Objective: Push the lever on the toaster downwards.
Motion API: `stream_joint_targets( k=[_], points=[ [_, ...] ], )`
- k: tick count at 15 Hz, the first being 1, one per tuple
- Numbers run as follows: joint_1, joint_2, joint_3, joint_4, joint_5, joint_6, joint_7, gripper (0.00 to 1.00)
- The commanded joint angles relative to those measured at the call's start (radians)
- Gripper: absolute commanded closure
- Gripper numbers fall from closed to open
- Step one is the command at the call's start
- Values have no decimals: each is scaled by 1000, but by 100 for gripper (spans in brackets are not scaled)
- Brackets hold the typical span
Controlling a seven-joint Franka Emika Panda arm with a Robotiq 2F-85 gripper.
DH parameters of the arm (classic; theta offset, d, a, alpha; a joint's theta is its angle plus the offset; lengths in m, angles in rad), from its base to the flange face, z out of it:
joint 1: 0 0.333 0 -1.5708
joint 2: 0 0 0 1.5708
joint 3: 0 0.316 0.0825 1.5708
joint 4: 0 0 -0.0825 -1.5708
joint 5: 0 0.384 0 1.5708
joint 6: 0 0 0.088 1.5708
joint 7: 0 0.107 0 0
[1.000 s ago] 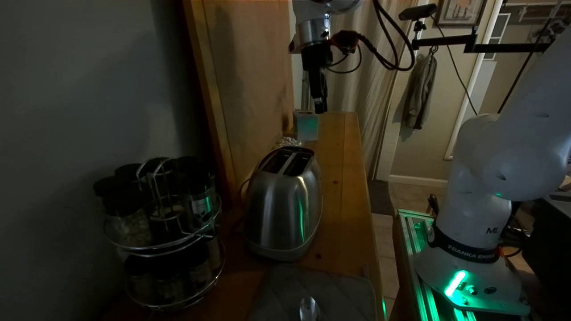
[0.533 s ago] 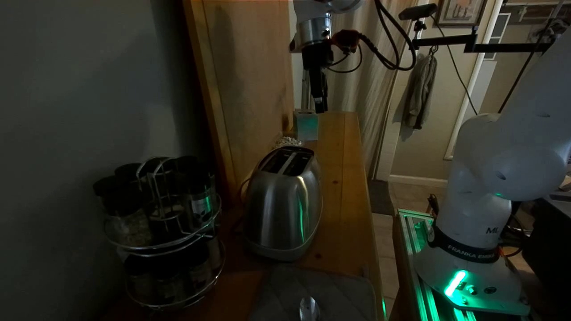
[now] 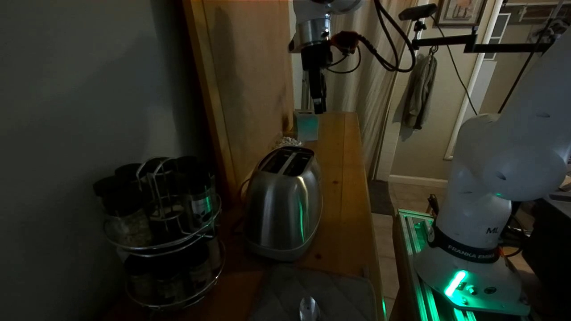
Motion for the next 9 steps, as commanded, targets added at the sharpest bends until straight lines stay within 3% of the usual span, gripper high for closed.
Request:
stream_joint_targets(
  k=[1, 2, 4, 9],
  points=[
    [15, -50, 2, -75, -22, 69, -58, 0],
    [18, -59, 1, -94, -17, 92, -71, 25],
    [23, -77, 1, -134, -13, 133, -90, 34],
    [15, -123, 0, -213, -16, 314, -68, 70]
  ],
)
